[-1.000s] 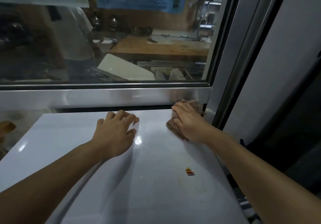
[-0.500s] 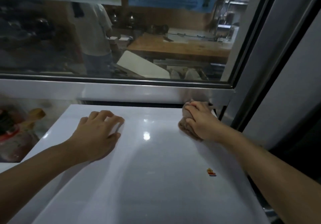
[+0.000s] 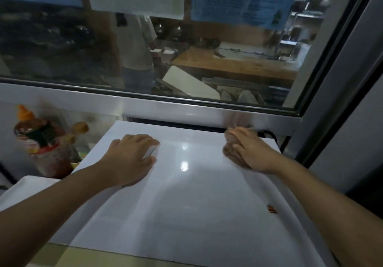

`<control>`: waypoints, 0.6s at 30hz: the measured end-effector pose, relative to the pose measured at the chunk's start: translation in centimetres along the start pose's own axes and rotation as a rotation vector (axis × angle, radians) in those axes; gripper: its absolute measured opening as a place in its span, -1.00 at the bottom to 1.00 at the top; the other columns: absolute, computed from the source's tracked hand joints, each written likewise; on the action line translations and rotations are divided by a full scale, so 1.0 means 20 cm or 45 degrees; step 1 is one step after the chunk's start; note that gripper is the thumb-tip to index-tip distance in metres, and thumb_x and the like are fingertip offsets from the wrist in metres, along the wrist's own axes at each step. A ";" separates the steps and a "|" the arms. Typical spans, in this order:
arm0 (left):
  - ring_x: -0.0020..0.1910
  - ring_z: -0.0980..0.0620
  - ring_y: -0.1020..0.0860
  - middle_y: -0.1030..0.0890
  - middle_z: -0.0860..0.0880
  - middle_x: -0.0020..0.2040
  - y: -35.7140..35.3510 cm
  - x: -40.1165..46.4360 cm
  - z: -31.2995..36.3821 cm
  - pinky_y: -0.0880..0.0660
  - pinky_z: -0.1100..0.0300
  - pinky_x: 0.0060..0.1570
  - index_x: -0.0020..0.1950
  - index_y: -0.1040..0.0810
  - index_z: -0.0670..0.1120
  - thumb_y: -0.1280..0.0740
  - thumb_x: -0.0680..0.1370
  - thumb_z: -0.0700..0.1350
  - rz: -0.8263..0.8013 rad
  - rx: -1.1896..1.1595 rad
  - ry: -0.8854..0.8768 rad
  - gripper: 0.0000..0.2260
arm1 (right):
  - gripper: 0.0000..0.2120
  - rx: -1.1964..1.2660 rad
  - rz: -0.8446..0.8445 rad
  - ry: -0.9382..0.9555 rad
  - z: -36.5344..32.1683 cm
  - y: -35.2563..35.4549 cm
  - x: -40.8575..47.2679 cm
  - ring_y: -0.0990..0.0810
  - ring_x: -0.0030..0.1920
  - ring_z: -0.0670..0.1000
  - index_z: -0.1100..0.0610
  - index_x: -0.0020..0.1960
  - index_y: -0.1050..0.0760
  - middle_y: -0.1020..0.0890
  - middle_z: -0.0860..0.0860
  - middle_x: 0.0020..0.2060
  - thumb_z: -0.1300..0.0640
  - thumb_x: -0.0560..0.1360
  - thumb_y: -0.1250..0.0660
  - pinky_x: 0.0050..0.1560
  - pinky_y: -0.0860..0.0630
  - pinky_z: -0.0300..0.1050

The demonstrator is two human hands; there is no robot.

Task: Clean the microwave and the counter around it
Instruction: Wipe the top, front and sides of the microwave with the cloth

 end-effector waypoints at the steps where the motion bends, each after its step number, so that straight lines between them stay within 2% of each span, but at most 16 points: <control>1: 0.40 0.00 -0.27 -0.33 0.09 0.43 0.03 -0.04 -0.03 -0.24 -0.05 0.37 0.40 -0.32 0.13 -0.17 0.57 0.10 0.038 0.046 0.021 -0.61 | -0.55 -0.017 -0.006 -0.009 0.06 0.02 -0.04 -0.06 0.50 0.00 0.13 0.50 -0.13 -0.12 0.02 0.51 0.14 0.62 -0.09 0.45 0.05 -0.23; 4: 0.41 -0.02 -0.24 -0.31 0.09 0.43 0.09 -0.15 -0.17 -0.21 -0.08 0.37 0.39 -0.30 0.17 -0.17 0.56 0.16 0.065 0.215 0.141 -0.60 | -0.56 -0.011 0.011 -0.008 0.11 0.03 -0.05 -0.04 0.51 -0.02 0.15 0.48 -0.16 -0.13 0.03 0.51 0.19 0.62 -0.09 0.37 0.11 -0.36; 7: 0.42 -0.04 -0.22 -0.30 0.05 0.43 0.10 -0.20 -0.29 -0.20 -0.12 0.39 0.38 -0.28 0.20 -0.16 0.55 0.19 -0.034 0.225 0.230 -0.60 | -0.60 0.020 0.040 0.006 0.01 0.01 0.00 -0.07 0.51 0.03 0.19 0.44 -0.22 -0.19 0.08 0.49 0.24 0.60 -0.10 0.37 0.06 -0.31; 11: 0.38 -0.03 -0.25 -0.33 0.04 0.38 0.09 -0.19 -0.32 -0.19 -0.11 0.39 0.34 -0.32 0.23 -0.20 0.52 0.22 -0.060 0.125 0.212 -0.61 | -0.62 0.056 0.071 0.137 -0.33 -0.07 0.13 -0.14 0.47 0.09 0.24 0.39 -0.28 -0.24 0.13 0.45 0.25 0.58 -0.11 0.39 0.00 -0.22; 15: 0.31 0.02 -0.31 -0.37 0.06 0.33 0.11 -0.18 -0.33 -0.27 -0.03 0.32 0.35 -0.33 0.22 -0.18 0.52 0.22 0.014 0.111 0.131 -0.60 | -0.73 0.052 0.057 0.301 -0.79 -0.17 0.34 -0.34 0.28 0.17 0.29 0.16 -0.41 -0.43 0.17 0.23 0.18 0.52 -0.17 0.35 -0.17 -0.02; 18: 0.31 0.01 -0.30 -0.35 0.05 0.34 0.09 -0.20 -0.33 -0.25 -0.02 0.31 0.39 -0.29 0.21 -0.13 0.54 0.20 0.057 0.127 0.048 -0.59 | -0.77 0.101 0.009 0.324 -1.03 -0.23 0.47 -0.38 0.21 0.14 0.27 0.11 -0.41 -0.45 0.14 0.17 0.22 0.49 -0.17 0.30 -0.22 0.01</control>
Point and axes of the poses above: each hand's wrist, its own x-axis towards the middle knuckle, its own y-axis out of the back of the hand, z = x × y, the point moved 9 cm from there along x, towards the middle knuckle
